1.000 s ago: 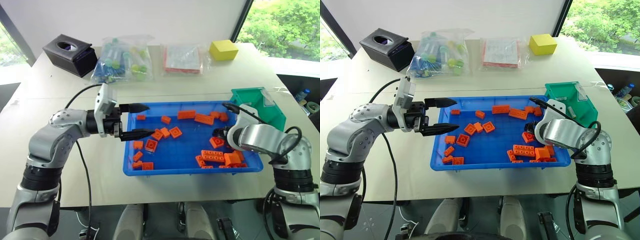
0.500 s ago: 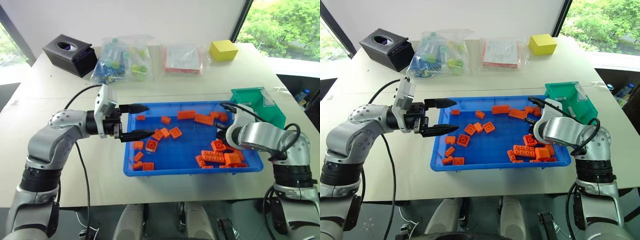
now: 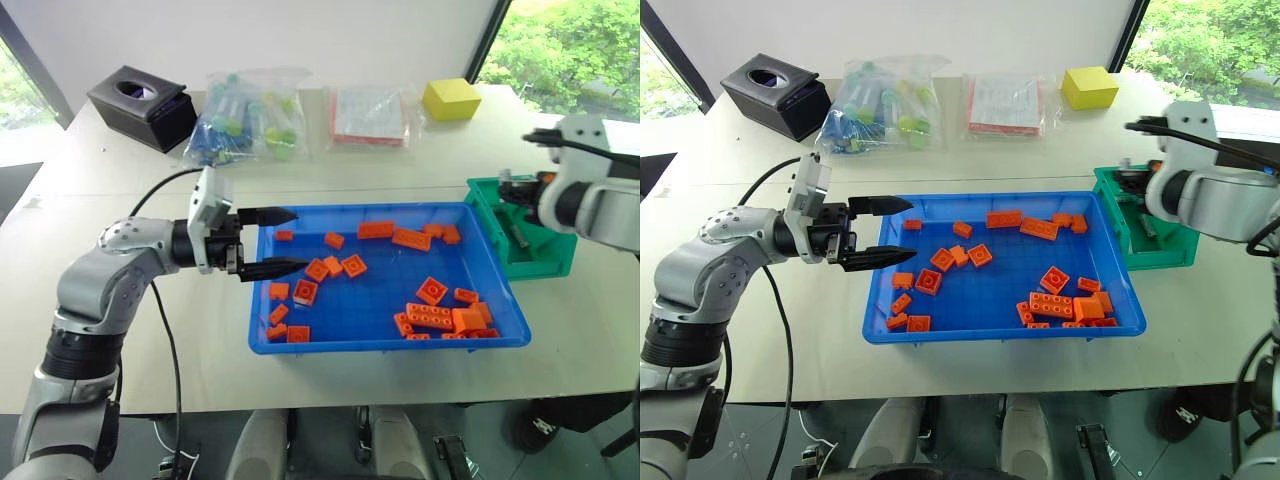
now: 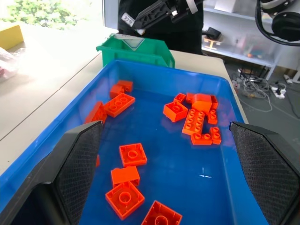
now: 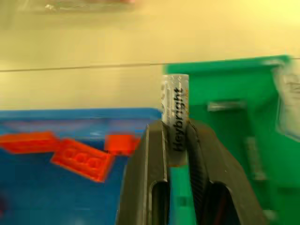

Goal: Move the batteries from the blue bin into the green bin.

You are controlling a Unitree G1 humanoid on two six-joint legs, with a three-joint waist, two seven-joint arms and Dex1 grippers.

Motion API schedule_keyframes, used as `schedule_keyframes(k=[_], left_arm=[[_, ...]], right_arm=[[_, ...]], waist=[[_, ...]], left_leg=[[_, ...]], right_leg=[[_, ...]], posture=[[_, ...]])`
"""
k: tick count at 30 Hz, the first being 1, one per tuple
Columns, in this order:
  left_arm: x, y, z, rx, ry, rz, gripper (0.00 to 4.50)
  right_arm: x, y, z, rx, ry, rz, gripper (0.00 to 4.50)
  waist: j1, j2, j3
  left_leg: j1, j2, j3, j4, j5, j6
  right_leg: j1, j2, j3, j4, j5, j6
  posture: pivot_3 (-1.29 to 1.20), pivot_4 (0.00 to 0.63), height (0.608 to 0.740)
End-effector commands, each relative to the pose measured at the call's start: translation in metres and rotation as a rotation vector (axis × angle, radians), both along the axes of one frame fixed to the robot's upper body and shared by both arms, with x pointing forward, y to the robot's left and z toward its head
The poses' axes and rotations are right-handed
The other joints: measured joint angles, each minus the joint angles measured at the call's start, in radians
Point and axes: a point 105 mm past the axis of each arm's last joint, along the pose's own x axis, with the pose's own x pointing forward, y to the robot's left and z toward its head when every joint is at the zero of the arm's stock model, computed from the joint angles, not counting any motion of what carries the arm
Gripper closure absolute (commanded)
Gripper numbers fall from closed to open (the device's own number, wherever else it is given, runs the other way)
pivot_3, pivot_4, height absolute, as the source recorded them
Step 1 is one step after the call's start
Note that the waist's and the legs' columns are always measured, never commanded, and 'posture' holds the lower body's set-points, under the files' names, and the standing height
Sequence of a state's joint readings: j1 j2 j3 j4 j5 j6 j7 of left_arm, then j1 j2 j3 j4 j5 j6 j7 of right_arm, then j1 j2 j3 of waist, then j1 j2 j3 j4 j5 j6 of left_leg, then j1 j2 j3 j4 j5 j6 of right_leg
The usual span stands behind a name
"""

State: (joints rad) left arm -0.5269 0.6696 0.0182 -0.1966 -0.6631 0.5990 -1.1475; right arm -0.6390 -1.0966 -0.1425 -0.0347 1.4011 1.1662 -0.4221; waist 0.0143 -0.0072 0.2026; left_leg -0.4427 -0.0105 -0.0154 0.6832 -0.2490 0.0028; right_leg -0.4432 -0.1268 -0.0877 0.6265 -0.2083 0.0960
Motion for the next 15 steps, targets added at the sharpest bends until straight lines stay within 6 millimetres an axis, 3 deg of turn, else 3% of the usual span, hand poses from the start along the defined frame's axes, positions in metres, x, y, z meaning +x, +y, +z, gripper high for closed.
schedule_keyframes(k=[1,3,5,10,15], left_arm=[[0.0,-0.002,0.014,0.0,-0.058,-0.019,0.0],[0.001,-0.002,0.015,0.001,-0.059,-0.021,0.0],[0.002,-0.003,0.016,0.003,-0.061,-0.023,0.0],[0.002,-0.002,0.018,0.008,-0.061,-0.024,0.0],[0.003,0.007,0.016,0.022,-0.054,-0.006,0.0]], right_arm=[[0.001,-0.016,0.008,-0.006,-0.083,-0.017,4.49],[0.002,-0.019,-0.002,0.016,-0.072,-0.02,4.49],[0.003,-0.018,-0.01,0.052,-0.079,-0.01,3.43],[0.004,-0.03,-0.012,-0.074,-0.152,0.014,0.97],[-0.014,-0.017,-0.002,-0.174,-0.232,0.277,0.97]], waist=[[-0.003,0.0,0.0],[-0.005,0.0,0.0],[-0.005,0.0,0.0],[0.002,0.0,0.0],[0.0,0.0,0.0]], left_leg=[[0.0,0.0,0.0,0.0,0.0,0.0],[0.001,0.001,0.001,0.0,0.0,0.0],[0.002,0.002,0.003,0.0,0.0,0.0],[0.002,0.002,0.003,0.0,0.0,0.0],[0.001,0.002,0.003,0.0,0.0,0.0]], right_leg=[[0.0,0.0,0.0,0.0,0.0,0.0],[-0.001,0.001,0.0,0.001,0.001,-0.001],[-0.001,0.001,0.001,0.001,0.001,-0.001],[-0.001,0.002,0.002,0.002,0.001,-0.001],[-0.001,0.002,0.002,0.001,0.001,-0.001]], posture=[[0.0,0.15,0.692],[0.0,0.15,0.692],[0.0,0.15,0.692],[0.0,0.15,0.692],[0.0,0.15,0.692]])
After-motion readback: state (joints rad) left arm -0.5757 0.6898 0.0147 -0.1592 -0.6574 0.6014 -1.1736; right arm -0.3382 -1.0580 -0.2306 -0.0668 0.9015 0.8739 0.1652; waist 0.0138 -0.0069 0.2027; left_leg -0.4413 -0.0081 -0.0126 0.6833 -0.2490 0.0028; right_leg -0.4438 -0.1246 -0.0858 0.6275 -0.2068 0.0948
